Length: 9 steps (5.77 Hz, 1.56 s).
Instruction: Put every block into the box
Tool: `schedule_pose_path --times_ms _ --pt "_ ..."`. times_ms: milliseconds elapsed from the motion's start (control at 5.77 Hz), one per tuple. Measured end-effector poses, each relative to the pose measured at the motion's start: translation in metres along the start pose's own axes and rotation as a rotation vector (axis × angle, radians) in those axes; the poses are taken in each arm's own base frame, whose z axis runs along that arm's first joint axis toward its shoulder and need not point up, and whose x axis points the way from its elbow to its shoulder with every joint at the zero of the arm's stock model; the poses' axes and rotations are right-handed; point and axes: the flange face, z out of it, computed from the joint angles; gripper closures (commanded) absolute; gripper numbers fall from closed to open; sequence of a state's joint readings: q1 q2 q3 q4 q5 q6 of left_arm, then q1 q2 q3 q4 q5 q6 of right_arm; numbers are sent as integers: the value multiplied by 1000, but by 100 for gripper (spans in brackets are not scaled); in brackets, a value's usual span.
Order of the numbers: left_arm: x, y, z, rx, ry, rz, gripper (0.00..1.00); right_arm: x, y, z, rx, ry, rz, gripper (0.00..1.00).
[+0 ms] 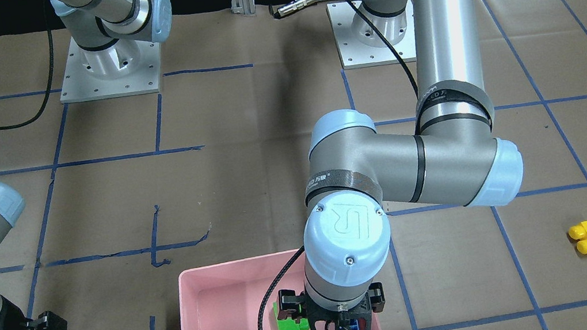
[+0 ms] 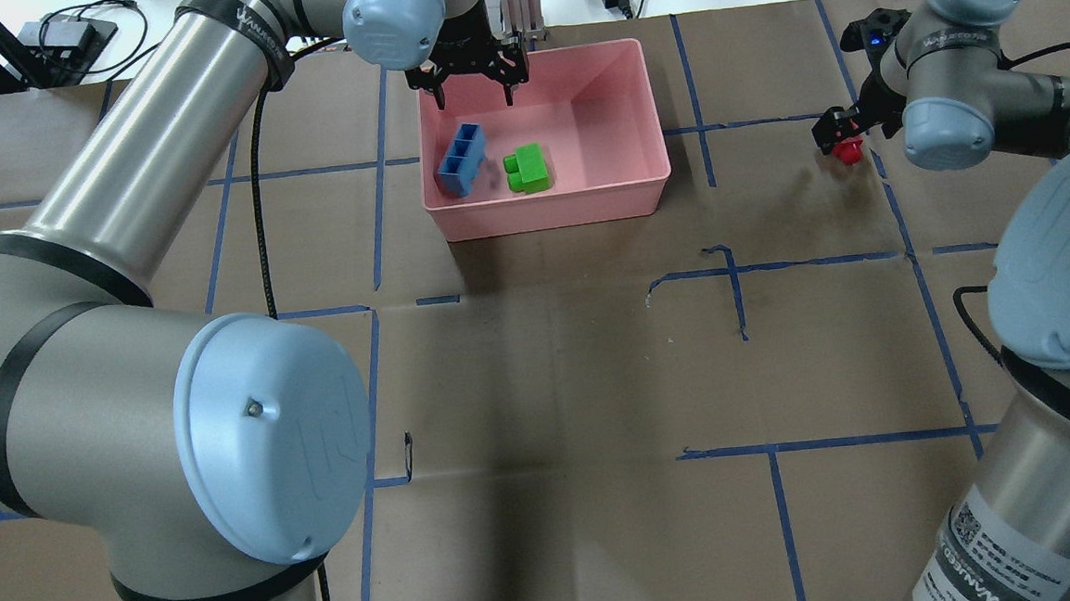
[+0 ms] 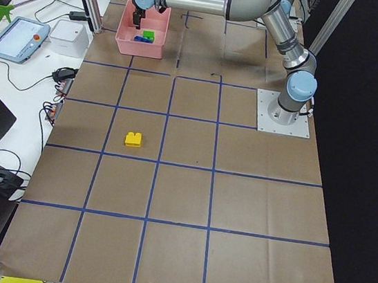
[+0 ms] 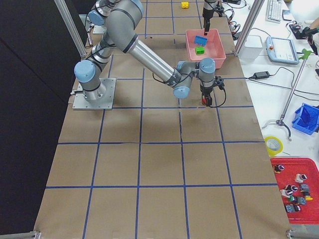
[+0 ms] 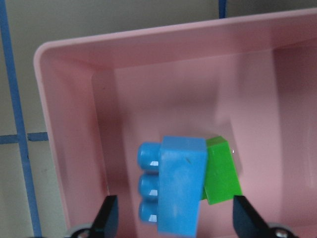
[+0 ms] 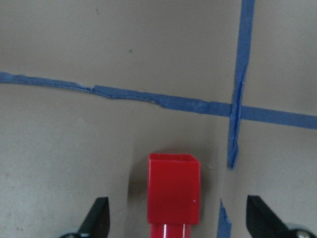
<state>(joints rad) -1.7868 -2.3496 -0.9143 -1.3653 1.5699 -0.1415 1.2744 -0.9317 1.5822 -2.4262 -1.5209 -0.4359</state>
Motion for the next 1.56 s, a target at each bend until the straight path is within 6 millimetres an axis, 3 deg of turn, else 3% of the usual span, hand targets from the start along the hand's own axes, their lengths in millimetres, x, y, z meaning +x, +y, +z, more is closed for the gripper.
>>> schedule_pose_path --times_ms 173,346,520,693,1039,1213,1386,1559 --pt "-9 3 -34 38 3 -11 0 -4 -1 1 6 -15 -3 44" --pt "-37 10 -75 61 2 -43 0 -5 0 2 3 -20 -7 63" --pt "-87 20 -117 61 -1 -99 0 -5 1 4 -7 -17 -13 80" --pt "-143 33 -144 48 -6 -135 0 -3 2 3 -14 -9 -15 92" --pt "-286 64 -159 9 -32 -130 0 1 -6 -22 -9 11 -13 96" --pt "-366 81 -157 -8 -39 -117 0 -4 -19 -54 -30 -5 -20 96" --pt "-441 100 -149 -26 -39 -93 0 -28 -38 -93 -66 -35 -53 96" --pt "-501 115 -132 -48 -32 -58 0 -81 -56 -127 -98 -64 -55 96"
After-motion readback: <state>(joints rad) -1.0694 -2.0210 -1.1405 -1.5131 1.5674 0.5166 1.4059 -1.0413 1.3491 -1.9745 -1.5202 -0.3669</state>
